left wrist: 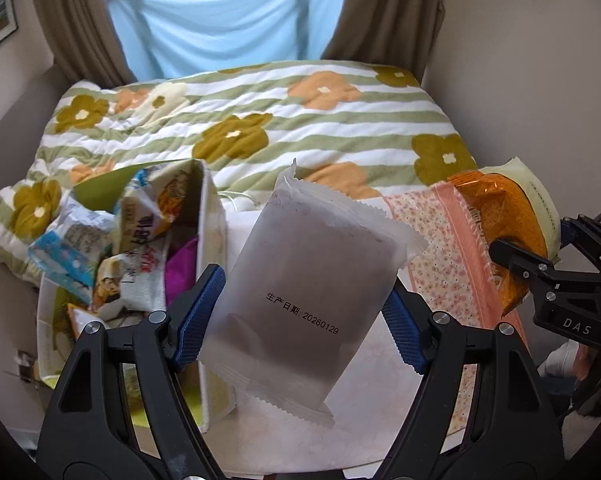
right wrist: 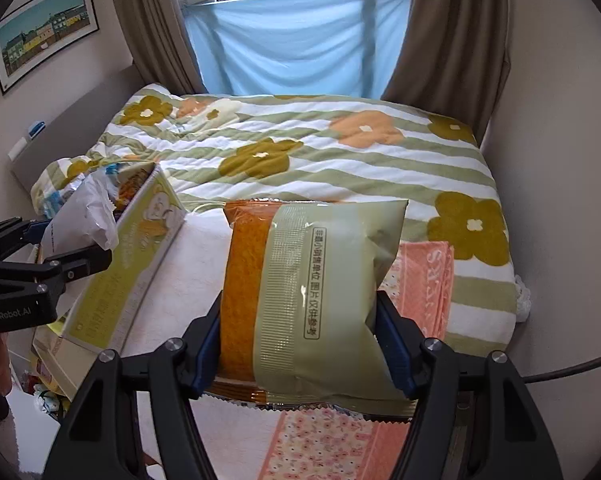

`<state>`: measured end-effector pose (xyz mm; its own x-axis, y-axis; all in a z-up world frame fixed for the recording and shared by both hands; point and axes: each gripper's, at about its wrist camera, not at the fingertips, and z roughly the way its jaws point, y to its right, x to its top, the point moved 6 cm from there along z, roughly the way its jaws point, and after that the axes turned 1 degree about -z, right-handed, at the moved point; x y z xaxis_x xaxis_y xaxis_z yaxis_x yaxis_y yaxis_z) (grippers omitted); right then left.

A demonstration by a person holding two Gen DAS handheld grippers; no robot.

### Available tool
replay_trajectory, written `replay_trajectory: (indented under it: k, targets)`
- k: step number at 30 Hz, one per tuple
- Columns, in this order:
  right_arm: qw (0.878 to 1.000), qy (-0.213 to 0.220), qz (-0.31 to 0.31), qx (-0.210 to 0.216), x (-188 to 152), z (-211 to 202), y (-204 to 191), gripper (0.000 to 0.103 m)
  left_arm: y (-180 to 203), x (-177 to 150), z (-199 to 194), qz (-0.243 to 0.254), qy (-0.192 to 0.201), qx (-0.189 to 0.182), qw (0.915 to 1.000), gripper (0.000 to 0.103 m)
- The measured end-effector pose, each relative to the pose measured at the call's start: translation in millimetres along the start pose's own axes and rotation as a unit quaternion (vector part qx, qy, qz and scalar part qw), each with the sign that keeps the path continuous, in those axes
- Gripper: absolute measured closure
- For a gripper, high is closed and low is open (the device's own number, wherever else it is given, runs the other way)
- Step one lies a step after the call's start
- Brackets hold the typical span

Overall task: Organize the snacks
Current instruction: 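Carry both bags over the box and open both tools to drop them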

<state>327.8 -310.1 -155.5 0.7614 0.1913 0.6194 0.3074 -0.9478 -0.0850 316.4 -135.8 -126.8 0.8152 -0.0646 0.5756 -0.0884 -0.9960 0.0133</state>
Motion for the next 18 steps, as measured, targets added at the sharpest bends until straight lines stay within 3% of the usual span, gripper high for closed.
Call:
replay_trajectory:
  k: [10,18]
  targets:
    - [0.995,0.026,-0.052,0.076,36,-9,-113,0.039,-95,-7,-53,-0.058,0.043,0.045,0.9964,0.029]
    - [0.995,0.02,-0.05,0.086,41,4,-201,0.039,-185,-34,-44,-0.09,0.02,0.025,0.9954,0.029]
